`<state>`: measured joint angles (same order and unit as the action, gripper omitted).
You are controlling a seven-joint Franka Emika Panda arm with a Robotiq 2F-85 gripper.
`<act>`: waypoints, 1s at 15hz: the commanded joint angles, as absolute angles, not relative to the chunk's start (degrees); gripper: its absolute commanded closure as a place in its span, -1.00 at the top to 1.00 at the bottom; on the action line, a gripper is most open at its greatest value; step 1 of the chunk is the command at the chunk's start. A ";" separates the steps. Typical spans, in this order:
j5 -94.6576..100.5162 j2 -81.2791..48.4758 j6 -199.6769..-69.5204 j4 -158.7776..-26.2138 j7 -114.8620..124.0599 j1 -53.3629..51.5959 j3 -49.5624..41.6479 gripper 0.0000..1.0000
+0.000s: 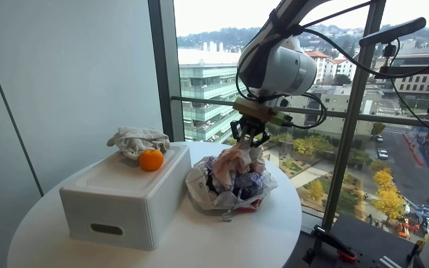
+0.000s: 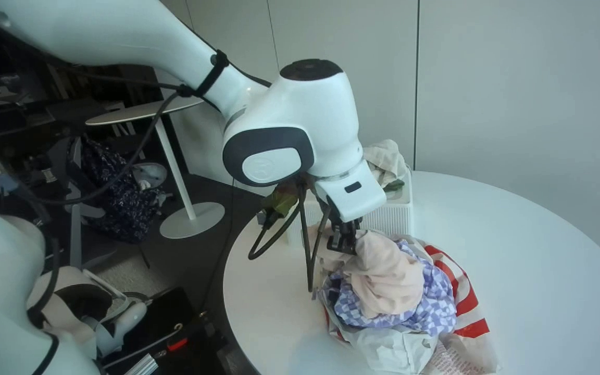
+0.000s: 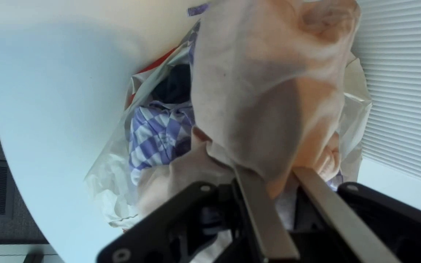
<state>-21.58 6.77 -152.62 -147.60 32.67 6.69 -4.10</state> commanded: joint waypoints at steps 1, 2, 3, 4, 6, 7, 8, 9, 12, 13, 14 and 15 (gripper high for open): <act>-23.29 -4.07 -155.64 -139.75 31.63 5.92 -4.26 -0.84; -23.13 -6.67 -156.20 -138.04 31.52 5.73 -4.14 -0.85; -22.94 -9.04 -157.05 -136.50 31.73 5.53 -4.06 -0.85; -23.16 -11.41 -157.11 -134.84 31.60 5.46 -4.07 -0.85; -23.11 -15.95 -157.18 -132.08 31.63 5.15 -3.92 -0.85; -22.87 -18.09 -156.84 -130.94 31.70 5.09 -4.02 -0.85; -22.85 -20.35 -156.52 -129.77 31.74 5.00 -4.03 -0.85; -23.31 -22.18 -156.10 -128.66 31.71 5.02 -3.83 -0.85; -23.67 -27.09 -155.02 -125.55 31.96 4.97 -3.47 -0.85; -23.21 -27.99 -154.95 -124.73 32.53 4.57 -3.75 -0.85; -23.33 -28.28 -154.78 -124.14 32.28 4.67 -3.63 -0.85; -22.41 -28.12 -154.58 -123.98 32.98 4.08 -4.33 -0.85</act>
<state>-22.00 -24.53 -155.39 -127.34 32.66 5.20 -3.65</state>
